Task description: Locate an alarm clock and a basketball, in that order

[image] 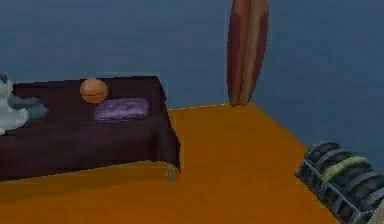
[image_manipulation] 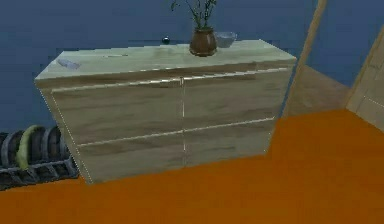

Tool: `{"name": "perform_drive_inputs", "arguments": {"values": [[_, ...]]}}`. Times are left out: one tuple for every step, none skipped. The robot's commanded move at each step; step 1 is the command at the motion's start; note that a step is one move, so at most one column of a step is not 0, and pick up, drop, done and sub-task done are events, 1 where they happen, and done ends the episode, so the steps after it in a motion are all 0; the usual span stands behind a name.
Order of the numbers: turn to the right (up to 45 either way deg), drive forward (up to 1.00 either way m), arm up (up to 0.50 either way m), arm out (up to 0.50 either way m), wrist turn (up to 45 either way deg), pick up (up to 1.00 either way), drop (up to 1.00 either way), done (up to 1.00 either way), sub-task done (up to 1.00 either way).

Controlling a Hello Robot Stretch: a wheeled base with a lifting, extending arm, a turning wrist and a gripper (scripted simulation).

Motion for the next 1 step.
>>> {"name": "perform_drive_inputs", "arguments": {"values": [[0.0, 0.3, 0.0, 0.0, 0.0, 0.0, 0.0, 0.0, 0.0]]}}
